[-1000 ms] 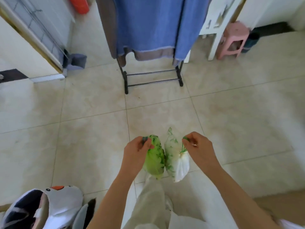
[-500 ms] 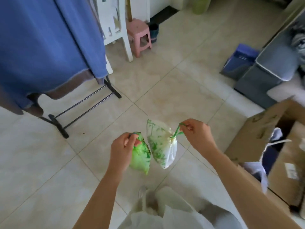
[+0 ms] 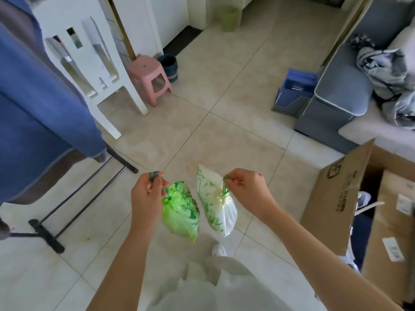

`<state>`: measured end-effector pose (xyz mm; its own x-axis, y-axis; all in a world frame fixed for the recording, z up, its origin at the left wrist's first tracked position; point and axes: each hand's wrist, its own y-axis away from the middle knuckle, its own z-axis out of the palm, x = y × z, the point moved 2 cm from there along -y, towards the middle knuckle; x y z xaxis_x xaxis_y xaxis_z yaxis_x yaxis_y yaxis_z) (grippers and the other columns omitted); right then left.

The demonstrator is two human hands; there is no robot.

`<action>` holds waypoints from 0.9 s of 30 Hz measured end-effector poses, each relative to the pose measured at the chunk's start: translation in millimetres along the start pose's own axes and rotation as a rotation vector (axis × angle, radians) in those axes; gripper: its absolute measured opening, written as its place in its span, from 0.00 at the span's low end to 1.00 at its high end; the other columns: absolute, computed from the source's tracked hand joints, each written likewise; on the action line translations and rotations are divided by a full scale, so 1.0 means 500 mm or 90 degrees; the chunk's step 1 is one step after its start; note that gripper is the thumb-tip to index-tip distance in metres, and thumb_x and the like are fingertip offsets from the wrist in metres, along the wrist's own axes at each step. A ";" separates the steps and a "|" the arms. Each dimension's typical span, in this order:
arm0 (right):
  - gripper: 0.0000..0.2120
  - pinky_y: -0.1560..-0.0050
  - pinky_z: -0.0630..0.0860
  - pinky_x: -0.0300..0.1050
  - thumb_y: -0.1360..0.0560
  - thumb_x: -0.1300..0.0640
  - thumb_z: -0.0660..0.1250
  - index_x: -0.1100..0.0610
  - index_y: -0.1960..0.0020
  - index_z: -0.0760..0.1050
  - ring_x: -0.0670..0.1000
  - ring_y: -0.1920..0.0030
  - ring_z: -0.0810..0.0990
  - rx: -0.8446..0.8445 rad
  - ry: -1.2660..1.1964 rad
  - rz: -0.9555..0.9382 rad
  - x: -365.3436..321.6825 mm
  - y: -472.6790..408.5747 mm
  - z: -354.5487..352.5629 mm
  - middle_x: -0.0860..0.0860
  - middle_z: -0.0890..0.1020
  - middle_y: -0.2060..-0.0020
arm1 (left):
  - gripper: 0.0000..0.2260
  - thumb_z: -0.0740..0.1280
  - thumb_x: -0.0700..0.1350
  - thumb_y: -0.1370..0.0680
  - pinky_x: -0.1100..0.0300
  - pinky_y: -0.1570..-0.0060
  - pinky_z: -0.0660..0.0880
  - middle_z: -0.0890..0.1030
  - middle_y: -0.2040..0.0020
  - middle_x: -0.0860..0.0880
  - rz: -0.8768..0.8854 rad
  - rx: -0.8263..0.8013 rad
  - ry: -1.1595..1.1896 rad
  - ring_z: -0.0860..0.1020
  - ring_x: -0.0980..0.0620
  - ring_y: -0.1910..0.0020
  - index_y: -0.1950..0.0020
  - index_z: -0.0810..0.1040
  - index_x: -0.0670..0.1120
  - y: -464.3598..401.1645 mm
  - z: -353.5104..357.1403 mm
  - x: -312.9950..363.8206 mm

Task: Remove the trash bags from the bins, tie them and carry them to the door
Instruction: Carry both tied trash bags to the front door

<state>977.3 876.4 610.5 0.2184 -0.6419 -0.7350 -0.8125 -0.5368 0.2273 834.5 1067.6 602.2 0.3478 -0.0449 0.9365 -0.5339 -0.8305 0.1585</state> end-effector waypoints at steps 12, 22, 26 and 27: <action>0.05 0.60 0.69 0.20 0.26 0.58 0.68 0.54 0.57 0.82 0.41 0.61 0.81 0.145 -0.067 0.066 0.032 -0.395 -0.191 0.45 0.84 0.66 | 0.07 0.64 0.38 0.21 0.58 0.61 0.77 0.80 0.68 0.51 0.035 -0.127 0.026 0.77 0.56 0.71 0.58 0.79 0.44 -0.366 0.300 0.161; 0.04 0.55 0.75 0.34 0.27 0.56 0.69 0.55 0.58 0.82 0.46 0.59 0.83 0.269 -0.103 0.161 0.051 -0.722 -0.353 0.49 0.85 0.64 | 0.09 0.64 0.38 0.21 0.46 0.55 0.78 0.83 0.70 0.55 0.040 -0.325 0.012 0.79 0.57 0.70 0.58 0.78 0.48 -0.696 0.571 0.315; 0.05 0.61 0.70 0.23 0.26 0.54 0.68 0.53 0.57 0.82 0.43 0.59 0.82 0.304 -0.124 0.183 0.055 -0.856 -0.420 0.46 0.85 0.63 | 0.07 0.64 0.38 0.21 0.45 0.54 0.79 0.83 0.65 0.47 0.052 -0.359 0.014 0.80 0.52 0.68 0.57 0.79 0.46 -0.810 0.680 0.380; 0.05 0.61 0.70 0.23 0.26 0.54 0.68 0.54 0.56 0.82 0.43 0.59 0.82 0.313 -0.126 0.183 0.055 -0.892 -0.436 0.47 0.85 0.63 | 0.07 0.64 0.39 0.21 0.45 0.54 0.79 0.83 0.64 0.46 0.058 -0.362 0.012 0.81 0.51 0.67 0.56 0.79 0.46 -0.839 0.707 0.393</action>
<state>1463.5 978.8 628.0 -0.1140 -0.5848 -0.8031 -0.9890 -0.0099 0.1476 1399.2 1211.2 609.2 0.2700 -0.0881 0.9588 -0.8935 -0.3939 0.2154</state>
